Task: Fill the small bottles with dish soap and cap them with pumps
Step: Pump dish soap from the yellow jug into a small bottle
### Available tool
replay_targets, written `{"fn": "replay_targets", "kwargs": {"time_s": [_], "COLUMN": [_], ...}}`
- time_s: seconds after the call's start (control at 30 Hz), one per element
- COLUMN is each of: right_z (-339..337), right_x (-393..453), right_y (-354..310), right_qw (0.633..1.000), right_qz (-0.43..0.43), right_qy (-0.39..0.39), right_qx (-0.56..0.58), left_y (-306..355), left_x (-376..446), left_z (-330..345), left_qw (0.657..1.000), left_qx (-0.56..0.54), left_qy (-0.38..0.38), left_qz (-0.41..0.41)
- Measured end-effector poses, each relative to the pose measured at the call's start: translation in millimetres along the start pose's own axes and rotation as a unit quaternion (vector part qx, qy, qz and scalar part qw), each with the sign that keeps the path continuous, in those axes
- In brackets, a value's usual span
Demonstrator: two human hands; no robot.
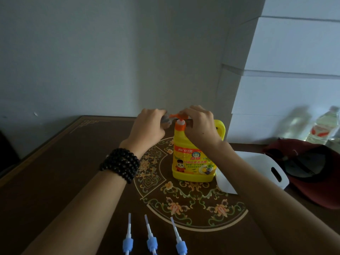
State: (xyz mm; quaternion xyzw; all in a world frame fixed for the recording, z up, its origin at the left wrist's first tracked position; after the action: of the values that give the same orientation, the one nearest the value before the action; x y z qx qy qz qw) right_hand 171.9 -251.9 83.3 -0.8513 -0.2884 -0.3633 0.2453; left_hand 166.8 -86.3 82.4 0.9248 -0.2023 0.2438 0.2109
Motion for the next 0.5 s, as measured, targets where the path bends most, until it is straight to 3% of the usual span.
{"fn": "replay_targets", "kwargs": {"time_s": [0.13, 0.33, 0.5], "right_z": [6.7, -13.4, -6.2], "right_x": [-7.6, 6.2, -2.9], "right_y": [-2.0, -3.3, -5.2], "right_qw": [1.000, 0.999, 1.000], "right_qz": [0.007, -0.018, -0.008], "right_qy": [-0.013, -0.041, 0.010], "right_qx": [0.011, -0.019, 0.009], "left_y": [-4.1, 1.5, -0.7], "left_x": [-4.2, 4.9, 0.4], "left_z": [6.8, -9.7, 0.5], "left_qw": [1.000, 1.000, 1.000], "left_qx": [-0.006, -0.008, -0.018], "left_qy": [-0.022, 0.009, 0.012], "left_qz": [-0.008, 0.011, 0.009]}}
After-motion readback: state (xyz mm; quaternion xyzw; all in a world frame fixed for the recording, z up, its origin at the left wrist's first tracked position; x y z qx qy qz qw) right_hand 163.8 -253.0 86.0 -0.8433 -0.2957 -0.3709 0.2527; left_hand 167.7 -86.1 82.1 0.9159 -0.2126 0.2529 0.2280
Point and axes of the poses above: each hand's wrist, its own x-axis towards the middle knuckle, its own z-axis out of the palm, y = z × x, the point moved 2 cm from there along x, towards the middle knuckle, and after that the axes turned 7 degrees about -y, right-handed, at the moved point
